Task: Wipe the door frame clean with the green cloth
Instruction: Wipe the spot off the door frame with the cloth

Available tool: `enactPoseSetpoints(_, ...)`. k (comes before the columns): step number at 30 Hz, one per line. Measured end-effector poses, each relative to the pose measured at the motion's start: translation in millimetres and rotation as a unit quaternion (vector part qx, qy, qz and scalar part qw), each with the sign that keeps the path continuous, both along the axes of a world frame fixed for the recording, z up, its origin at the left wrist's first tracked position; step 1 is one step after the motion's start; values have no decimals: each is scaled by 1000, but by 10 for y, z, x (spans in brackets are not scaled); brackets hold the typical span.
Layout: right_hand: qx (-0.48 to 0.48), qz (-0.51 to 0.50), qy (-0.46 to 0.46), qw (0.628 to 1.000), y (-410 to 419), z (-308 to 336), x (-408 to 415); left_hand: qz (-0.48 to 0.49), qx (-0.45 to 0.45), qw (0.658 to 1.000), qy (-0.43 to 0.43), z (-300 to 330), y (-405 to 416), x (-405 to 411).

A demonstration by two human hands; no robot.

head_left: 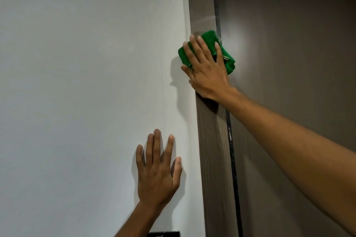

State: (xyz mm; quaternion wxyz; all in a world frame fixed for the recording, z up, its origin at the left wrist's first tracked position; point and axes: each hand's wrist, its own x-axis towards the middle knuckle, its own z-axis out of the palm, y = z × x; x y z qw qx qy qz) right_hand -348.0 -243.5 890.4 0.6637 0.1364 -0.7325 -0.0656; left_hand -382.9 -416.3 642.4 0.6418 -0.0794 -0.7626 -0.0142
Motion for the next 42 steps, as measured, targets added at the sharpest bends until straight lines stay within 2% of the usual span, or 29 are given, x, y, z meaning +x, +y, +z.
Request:
enactPoseSetpoints(2,-33,25,-3,999,143,-81,-6,-2,-17,1000,1,53,-32,7)
enactPoseSetpoints(6,-197,97,-28,975,189,213,16,-24,-55,998,-1,515,-107,10)
enactPoseSetpoints(8,-186,69,-18,980,41,324,38,-35,-48,998,-1,825,-90,12)
enactPoseSetpoints(11,-62,34,-10,997,-17,143,22,-43,-47,998,-2,1173,-58,10)
enactPoseSetpoints(13,-24,28,-4,999,114,-76,-15,-46,-52,998,0,1375,-79,0)
enactPoseSetpoints(16,-77,70,-1,995,260,-81,-47,-53,-56,997,13,1720,-114,-6)
enactPoseSetpoints(21,-229,121,35,965,102,630,-68,-62,-20,997,39,2327,-149,-42)
enactPoseSetpoints(23,-245,110,34,963,59,912,-54,-61,-7,997,49,2389,-148,-69)
enactPoseSetpoints(26,-149,40,19,988,-52,1004,-34,-67,-4,996,59,2355,-134,-73)
enactPoseSetpoints(28,-41,25,18,999,-115,837,-56,-70,2,996,60,2322,-131,-53)
enactPoseSetpoints(30,-4,34,18,999,-66,584,-49,-76,6,996,51,2218,-128,3)
enactPoseSetpoints(34,-149,90,18,985,-28,-64,-61,-81,13,997,13,1599,-202,59)
enactPoseSetpoints(38,-88,68,4,994,33,-576,-91,-88,31,995,-24,957,-159,68)
enactPoseSetpoints(40,-106,78,13,991,76,-743,-79,-104,21,994,-21,658,-96,78)
enactPoseSetpoints(41,-131,74,-24,988,110,-1104,44,-96,-6,994,-58,267,-34,229)
enactPoseSetpoints(42,-136,75,-30,987,99,-1248,90,-97,-26,992,-72,132,-1,306)
